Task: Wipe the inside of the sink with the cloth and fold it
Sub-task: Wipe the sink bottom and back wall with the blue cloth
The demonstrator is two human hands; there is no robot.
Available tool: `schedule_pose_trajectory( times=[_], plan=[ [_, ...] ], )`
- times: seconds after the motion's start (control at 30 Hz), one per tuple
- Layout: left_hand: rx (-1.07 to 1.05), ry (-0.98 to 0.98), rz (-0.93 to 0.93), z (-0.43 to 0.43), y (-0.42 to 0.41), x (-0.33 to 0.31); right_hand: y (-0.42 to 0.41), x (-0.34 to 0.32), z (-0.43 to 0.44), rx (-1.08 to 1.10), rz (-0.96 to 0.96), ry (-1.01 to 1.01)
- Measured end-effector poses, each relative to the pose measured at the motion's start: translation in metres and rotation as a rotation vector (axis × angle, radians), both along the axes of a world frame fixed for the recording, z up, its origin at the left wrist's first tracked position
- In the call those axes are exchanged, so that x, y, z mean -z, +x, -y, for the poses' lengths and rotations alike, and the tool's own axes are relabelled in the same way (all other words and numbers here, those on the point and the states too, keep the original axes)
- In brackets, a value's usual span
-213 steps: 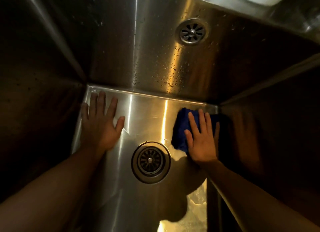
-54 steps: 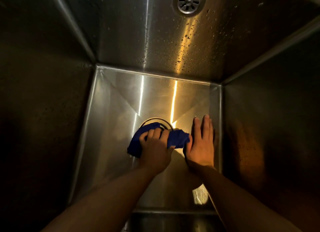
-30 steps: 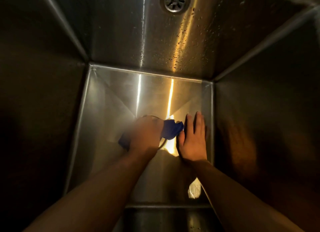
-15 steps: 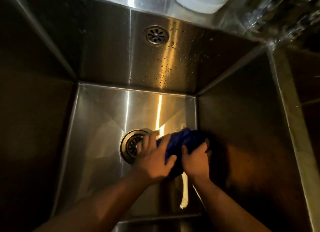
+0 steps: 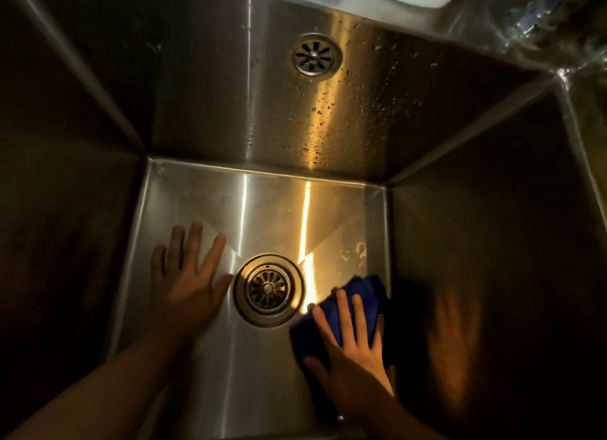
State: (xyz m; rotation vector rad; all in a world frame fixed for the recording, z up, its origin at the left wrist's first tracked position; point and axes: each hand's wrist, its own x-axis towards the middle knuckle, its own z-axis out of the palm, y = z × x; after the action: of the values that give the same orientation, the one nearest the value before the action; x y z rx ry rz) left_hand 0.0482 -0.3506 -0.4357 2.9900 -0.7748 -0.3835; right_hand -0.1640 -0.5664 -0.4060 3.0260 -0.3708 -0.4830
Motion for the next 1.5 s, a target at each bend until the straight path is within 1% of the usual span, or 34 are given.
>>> schedule_pose_trajectory(
  times=[0.03, 0.1, 0.17, 0.33, 0.47, 0.57, 0.63, 0.7, 0.8, 0.83, 0.87, 0.93, 0.97, 1.0, 1.03, 1.07, 1.1, 1.13, 1.17, 1.2, 1.23, 1.27, 1.3, 1.33, 1.4, 1.5],
  plan=[
    [0.001, -0.004, 0.025, -0.001, -0.001, 0.001, -0.004, 0.002, 0.000, -0.018, 0.015, 0.001],
    [0.004, -0.014, 0.060, -0.002, -0.001, 0.003, 0.014, 0.006, 0.007, -0.005, 0.067, 0.014],
    [0.015, -0.016, 0.078, -0.002, -0.001, 0.006, 0.054, 0.010, 0.017, 0.084, 0.115, 0.020],
    [0.016, -0.052, 0.097, -0.002, -0.001, 0.007, 0.162, 0.017, 0.048, 0.461, 0.285, 0.030],
    [0.003, -0.060, 0.101, -0.001, 0.000, 0.009, 0.232, 0.024, 0.042, 0.798, 0.473, 0.046],
    [-0.011, -0.088, 0.132, 0.000, 0.000, 0.008, 0.265, 0.027, 0.020, 0.978, 0.490, 0.094],
    [-0.032, -0.174, 0.151, -0.001, -0.001, 0.005, 0.278, 0.028, 0.002, 1.017, 0.467, 0.126],
    [-0.074, -0.311, 0.160, 0.001, -0.001, 0.000, 0.288, 0.028, -0.021, 0.994, 0.463, 0.141],
    [-0.288, -0.498, 0.185, 0.003, 0.005, -0.013, 0.294, 0.024, -0.073, 0.820, 0.408, 0.184],
    [-0.361, -0.562, 0.201, 0.003, 0.011, -0.020, 0.295, 0.023, -0.094, 0.720, 0.387, 0.229],
    [-0.413, -0.628, 0.215, 0.002, 0.018, -0.027, 0.297, 0.021, -0.116, 0.611, 0.364, 0.320],
    [-0.451, -0.737, 0.238, -0.001, 0.030, -0.041, 0.307, 0.008, -0.148, 0.412, 0.250, 0.695],
    [-0.459, -0.767, 0.246, -0.002, 0.034, -0.047, 0.312, -0.001, -0.153, 0.357, 0.156, 0.897],
    [-0.471, -0.782, 0.244, -0.002, 0.036, -0.053, 0.315, -0.010, -0.151, 0.336, 0.086, 1.054],
    [-0.483, -0.774, 0.235, -0.001, 0.037, -0.057, 0.313, -0.017, -0.142, 0.347, 0.066, 1.187],
    [-0.491, -0.740, 0.226, 0.001, 0.037, -0.060, 0.303, -0.026, -0.129, 0.399, 0.115, 1.298],
    [-0.495, -0.678, 0.212, 0.005, 0.041, -0.062, 0.287, -0.033, -0.113, 0.438, 0.217, 1.347],
    [-0.483, -0.593, 0.186, 0.009, 0.047, -0.062, 0.264, -0.036, -0.095, 0.437, 0.367, 1.268],
    [-0.443, -0.488, 0.149, 0.015, 0.056, -0.061, 0.240, -0.037, -0.074, 0.390, 0.500, 1.070],
    [-0.374, -0.373, 0.108, 0.020, 0.067, -0.058, 0.213, -0.033, -0.051, 0.310, 0.567, 0.806],
    [-0.295, -0.260, 0.067, 0.025, 0.078, -0.053, 0.189, -0.026, -0.025, 0.239, 0.581, 0.560],
    [-0.230, -0.158, 0.022, 0.029, 0.088, -0.047, 0.166, -0.020, -0.001, 0.235, 0.521, 0.383],
    [-0.187, -0.066, -0.020, 0.032, 0.096, -0.040, 0.145, -0.014, 0.021, 0.254, 0.429, 0.272],
    [-0.160, 0.007, -0.054, 0.032, 0.101, -0.032, 0.128, -0.007, 0.036, 0.263, 0.334, 0.214],
    [-0.128, 0.062, -0.068, 0.030, 0.102, -0.021, 0.104, 0.009, 0.052, 0.221, 0.208, 0.207],
    [-0.067, 0.071, -0.021, 0.020, 0.092, -0.021, 0.097, 0.023, 0.056, 0.194, 0.229, 0.183]
  ],
)
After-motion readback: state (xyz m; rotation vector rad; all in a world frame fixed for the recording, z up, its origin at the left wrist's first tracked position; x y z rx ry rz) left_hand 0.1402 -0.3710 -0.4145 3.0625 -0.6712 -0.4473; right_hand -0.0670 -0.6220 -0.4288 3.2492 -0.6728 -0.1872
